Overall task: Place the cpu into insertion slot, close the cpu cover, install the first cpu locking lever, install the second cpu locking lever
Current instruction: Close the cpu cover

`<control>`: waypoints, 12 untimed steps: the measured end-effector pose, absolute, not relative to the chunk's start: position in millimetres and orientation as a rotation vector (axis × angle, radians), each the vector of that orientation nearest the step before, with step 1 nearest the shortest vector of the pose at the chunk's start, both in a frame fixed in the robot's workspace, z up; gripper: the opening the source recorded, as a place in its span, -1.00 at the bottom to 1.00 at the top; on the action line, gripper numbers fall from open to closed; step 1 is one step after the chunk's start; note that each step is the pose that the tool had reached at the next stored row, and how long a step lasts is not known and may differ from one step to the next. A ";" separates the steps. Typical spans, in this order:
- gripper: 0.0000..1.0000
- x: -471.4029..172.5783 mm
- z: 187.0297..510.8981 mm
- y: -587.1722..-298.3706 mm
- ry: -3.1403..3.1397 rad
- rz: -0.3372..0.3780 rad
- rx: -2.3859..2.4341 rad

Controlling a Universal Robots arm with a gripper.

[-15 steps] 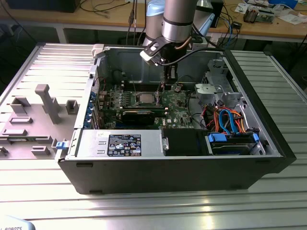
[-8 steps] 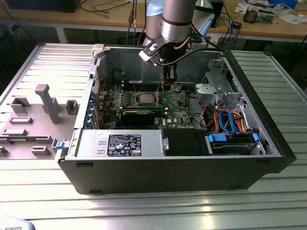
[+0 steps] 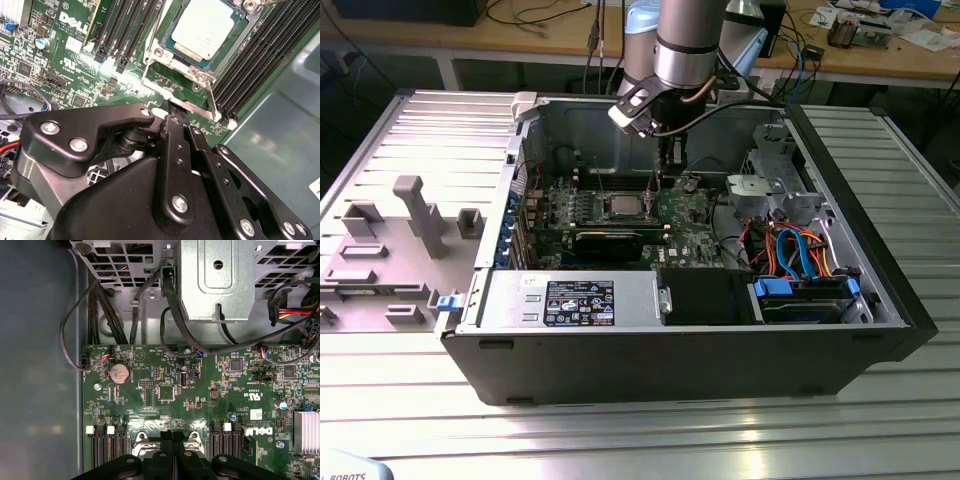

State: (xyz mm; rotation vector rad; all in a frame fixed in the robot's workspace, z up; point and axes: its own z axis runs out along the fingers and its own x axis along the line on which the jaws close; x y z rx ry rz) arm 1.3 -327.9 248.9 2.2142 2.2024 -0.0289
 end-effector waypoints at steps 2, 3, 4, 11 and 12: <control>-0.79 0.8 248.9 -327.9 2.202 -0.029 2.214; -0.79 0.1 248.9 -327.9 2.202 -0.029 2.214; -0.79 -0.4 248.9 -327.9 2.202 -0.029 2.214; -0.79 -2.2 248.9 -327.9 2.202 -0.029 2.214; -0.79 -2.4 248.9 -327.9 2.202 -0.029 2.214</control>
